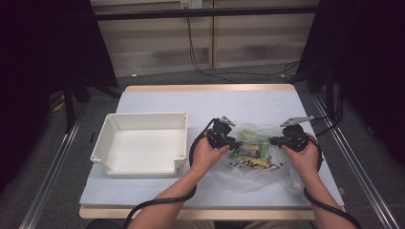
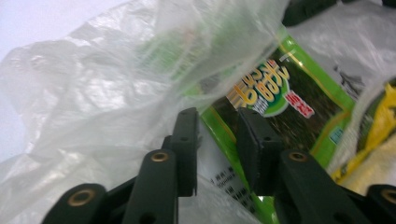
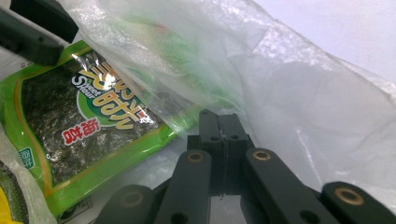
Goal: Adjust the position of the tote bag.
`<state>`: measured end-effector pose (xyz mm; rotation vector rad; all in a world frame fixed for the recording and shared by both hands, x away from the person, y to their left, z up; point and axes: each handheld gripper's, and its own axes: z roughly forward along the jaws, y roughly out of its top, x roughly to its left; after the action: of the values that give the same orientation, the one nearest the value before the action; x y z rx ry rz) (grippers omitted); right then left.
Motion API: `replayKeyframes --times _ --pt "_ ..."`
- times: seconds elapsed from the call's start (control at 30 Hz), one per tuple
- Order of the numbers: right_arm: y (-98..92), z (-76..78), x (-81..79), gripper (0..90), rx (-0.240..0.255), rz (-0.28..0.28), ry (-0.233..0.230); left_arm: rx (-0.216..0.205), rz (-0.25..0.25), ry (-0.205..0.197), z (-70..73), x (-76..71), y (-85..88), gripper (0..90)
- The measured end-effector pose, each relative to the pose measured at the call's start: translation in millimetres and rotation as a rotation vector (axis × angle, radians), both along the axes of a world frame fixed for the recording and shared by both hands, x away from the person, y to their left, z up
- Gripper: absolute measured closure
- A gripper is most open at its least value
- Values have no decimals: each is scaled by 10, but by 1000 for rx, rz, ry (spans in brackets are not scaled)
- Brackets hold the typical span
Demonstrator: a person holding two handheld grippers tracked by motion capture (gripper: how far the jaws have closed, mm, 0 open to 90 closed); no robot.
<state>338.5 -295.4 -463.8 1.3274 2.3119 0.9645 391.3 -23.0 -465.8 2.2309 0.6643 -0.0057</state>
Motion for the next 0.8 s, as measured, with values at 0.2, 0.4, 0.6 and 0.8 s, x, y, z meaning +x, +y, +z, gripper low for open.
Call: replayKeyframes --times 0.2,0.4,0.6,0.8 --pt "-10 -42 2 900 12 9 1 -55 22 0 -18 7 53 837" --pt "0 -12 -19 900 15 8 -5 -25 -16 -20 116 -56 56 804" --pt "9 60 -41 900 21 14 -11 -15 -53 -58 328 -152 3 589" --pt "15 126 -58 900 27 15 -16 -57 -66 -88 532 -227 -62 504"
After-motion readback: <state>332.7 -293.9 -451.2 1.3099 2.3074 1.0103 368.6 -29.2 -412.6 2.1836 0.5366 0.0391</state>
